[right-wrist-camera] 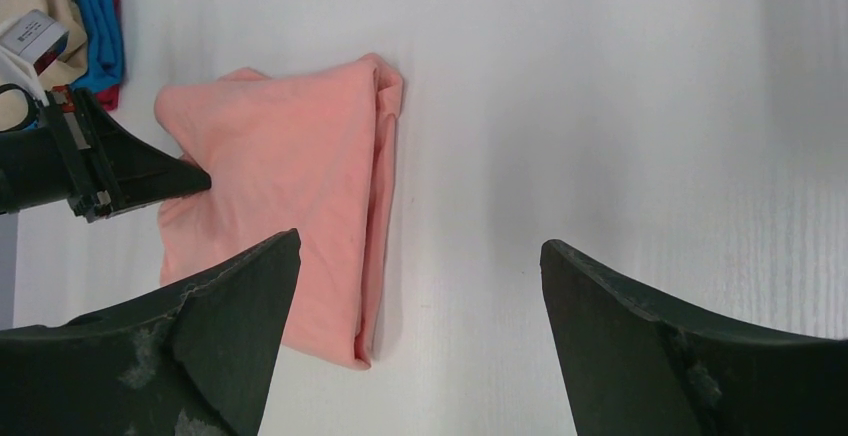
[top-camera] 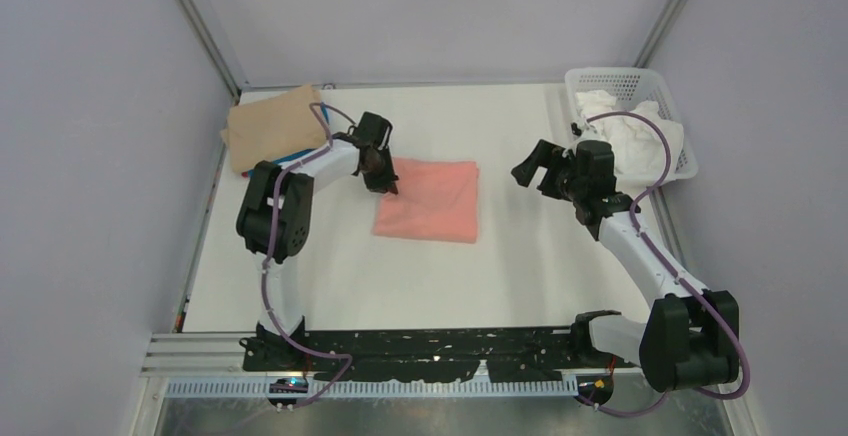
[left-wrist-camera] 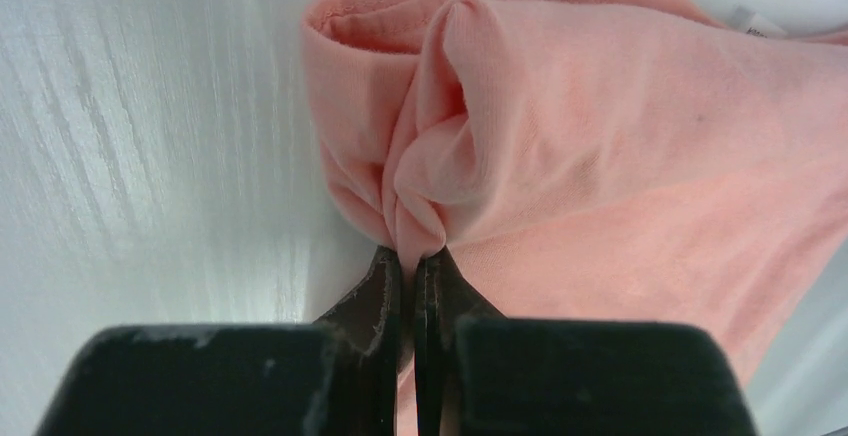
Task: Fold and stack the t-shirts
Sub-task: Put the neatly folded tshirt into the corner of the board with the left arm
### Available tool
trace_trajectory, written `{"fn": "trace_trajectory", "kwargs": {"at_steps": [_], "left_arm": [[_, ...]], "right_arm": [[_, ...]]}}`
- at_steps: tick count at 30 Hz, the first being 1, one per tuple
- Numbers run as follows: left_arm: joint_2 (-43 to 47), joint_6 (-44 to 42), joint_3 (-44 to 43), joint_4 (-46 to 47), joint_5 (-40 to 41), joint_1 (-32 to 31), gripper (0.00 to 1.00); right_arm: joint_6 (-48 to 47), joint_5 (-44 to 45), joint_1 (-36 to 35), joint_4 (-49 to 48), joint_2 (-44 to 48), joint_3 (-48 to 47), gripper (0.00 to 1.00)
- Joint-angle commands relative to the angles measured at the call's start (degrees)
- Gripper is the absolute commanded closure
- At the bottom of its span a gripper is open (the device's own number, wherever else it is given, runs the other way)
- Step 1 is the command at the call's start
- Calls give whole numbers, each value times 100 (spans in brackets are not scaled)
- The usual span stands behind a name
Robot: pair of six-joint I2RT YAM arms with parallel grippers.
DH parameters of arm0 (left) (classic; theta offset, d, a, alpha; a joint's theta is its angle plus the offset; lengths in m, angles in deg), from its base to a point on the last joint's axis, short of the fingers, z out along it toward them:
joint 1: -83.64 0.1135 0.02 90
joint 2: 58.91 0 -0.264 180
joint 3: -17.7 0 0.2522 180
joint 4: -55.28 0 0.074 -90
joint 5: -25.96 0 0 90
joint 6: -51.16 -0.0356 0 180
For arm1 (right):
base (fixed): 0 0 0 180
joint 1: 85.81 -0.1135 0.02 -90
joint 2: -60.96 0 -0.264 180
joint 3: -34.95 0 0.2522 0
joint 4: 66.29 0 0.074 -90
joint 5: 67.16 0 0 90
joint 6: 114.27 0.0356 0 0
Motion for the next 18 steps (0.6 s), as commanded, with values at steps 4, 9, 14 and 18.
{"fn": "trace_trajectory", "kwargs": {"at_steps": [4, 9, 14, 18], "left_arm": [[155, -441, -535, -686, 1446, -151, 100], [319, -1317, -1138, -762, 2373, -151, 100], [-5, -2281, -2206, -934, 3429, -122, 100], [-386, -2715, -3135, -1114, 3946, 20, 100]], "right_arm": [[-250, 576, 68, -18, 283, 83, 5], [-343, 887, 71, -27, 216, 78, 5], [-467, 1057, 79, -185, 289, 139, 5], [-564, 1487, 78, -247, 429, 235, 5]]}}
